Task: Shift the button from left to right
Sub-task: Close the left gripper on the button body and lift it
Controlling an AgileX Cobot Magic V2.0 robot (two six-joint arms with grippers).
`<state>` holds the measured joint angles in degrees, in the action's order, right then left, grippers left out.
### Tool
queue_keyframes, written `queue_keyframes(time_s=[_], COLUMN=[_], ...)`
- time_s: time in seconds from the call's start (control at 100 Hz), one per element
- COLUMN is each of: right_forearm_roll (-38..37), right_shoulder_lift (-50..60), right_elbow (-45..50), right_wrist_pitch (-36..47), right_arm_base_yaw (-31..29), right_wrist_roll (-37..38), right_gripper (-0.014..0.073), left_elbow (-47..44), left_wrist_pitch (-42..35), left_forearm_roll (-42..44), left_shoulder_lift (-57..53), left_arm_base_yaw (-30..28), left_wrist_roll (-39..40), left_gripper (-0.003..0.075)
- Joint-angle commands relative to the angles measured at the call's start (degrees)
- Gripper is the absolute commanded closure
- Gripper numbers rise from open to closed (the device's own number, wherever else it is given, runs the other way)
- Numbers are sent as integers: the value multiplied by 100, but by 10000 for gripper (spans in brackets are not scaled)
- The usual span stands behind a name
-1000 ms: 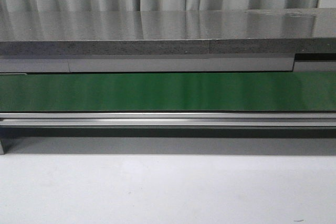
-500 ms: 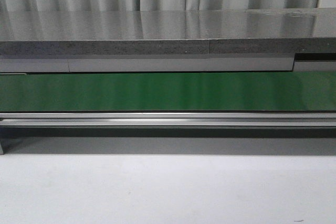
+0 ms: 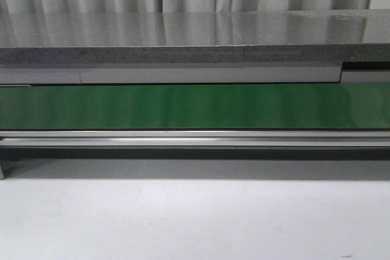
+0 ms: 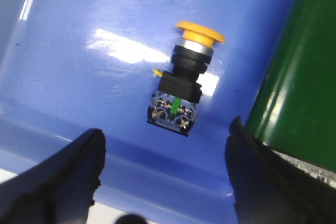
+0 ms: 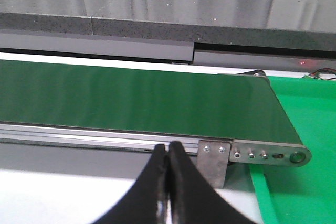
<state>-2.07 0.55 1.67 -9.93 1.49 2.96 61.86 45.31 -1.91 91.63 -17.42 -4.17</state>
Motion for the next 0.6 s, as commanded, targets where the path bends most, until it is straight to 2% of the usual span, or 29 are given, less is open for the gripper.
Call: queue_keyframes(time_s=[0.0, 0.33, 0.59], right_forearm_roll=[-61, -61, -61], right_shoulder_lift=[92, 92, 92], right_elbow=[6, 6, 6], right_wrist_pitch=[443, 443, 443], right_arm_base_yaw=[3, 3, 3], right_wrist_roll=[7, 7, 7], right_gripper=[661, 661, 661], left_elbow=[231, 803, 856], left_wrist_pitch=[-300, -199, -143], left_forearm_roll=[-101, -232, -354], left_shoulder_lift=[-53, 649, 1019], left_arm_base_yaw=[-10, -10, -10], left_wrist_roll=[-46, -252, -404], left_gripper=[253, 253, 253])
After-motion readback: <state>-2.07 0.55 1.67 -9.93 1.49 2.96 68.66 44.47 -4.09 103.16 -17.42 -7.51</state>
